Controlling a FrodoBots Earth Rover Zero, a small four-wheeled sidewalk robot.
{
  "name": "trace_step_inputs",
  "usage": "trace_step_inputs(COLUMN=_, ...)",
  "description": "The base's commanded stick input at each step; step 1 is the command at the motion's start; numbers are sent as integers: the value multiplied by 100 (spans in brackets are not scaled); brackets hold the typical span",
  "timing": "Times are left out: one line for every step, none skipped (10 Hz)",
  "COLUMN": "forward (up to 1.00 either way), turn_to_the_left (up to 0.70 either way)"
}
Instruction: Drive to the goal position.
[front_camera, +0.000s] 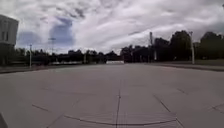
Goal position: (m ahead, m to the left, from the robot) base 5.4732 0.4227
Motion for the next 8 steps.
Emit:
trace_step_inputs(forward=70, turn_to_the_left=1)
trace_step_inputs(forward=70, turn_to_the_left=1)
trace_step_inputs(forward=70, turn_to_the_left=1)
trace_step_inputs(forward=70, turn_to_the_left=1)
trace_step_inputs(forward=70, turn_to_the_left=1)
trace_step_inputs(forward=70, turn_to_the_left=1)
trace_step_inputs(forward=70, turn_to_the_left=1)
trace_step_inputs(forward=70, turn_to_the_left=1)
